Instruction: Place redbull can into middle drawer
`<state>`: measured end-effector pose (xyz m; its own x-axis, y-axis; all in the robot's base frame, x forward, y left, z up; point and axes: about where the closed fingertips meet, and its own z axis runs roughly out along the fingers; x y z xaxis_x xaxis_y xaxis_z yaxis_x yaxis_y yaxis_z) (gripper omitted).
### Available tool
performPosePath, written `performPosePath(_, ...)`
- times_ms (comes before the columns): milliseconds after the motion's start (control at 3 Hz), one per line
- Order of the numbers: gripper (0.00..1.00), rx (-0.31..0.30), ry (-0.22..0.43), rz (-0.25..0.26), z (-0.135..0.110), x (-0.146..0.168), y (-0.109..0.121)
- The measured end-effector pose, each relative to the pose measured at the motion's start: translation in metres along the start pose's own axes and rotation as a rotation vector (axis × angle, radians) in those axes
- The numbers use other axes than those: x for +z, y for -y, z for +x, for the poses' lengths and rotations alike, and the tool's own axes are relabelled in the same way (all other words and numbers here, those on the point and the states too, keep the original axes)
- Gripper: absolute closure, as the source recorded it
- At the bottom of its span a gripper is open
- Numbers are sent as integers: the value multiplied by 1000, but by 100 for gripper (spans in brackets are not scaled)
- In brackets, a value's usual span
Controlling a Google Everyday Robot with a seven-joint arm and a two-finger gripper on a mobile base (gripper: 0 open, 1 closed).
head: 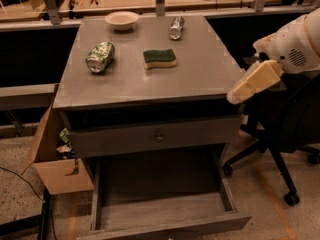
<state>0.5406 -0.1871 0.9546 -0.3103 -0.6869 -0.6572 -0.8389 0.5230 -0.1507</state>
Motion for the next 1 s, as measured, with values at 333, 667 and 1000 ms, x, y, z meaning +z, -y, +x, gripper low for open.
performPosePath(333, 0, 140, 113, 39, -13, 34, 11)
performPosePath(667, 0, 220, 186, 113, -23, 58, 30)
performPosePath(1000, 0, 229, 245, 189, -36, 54, 49)
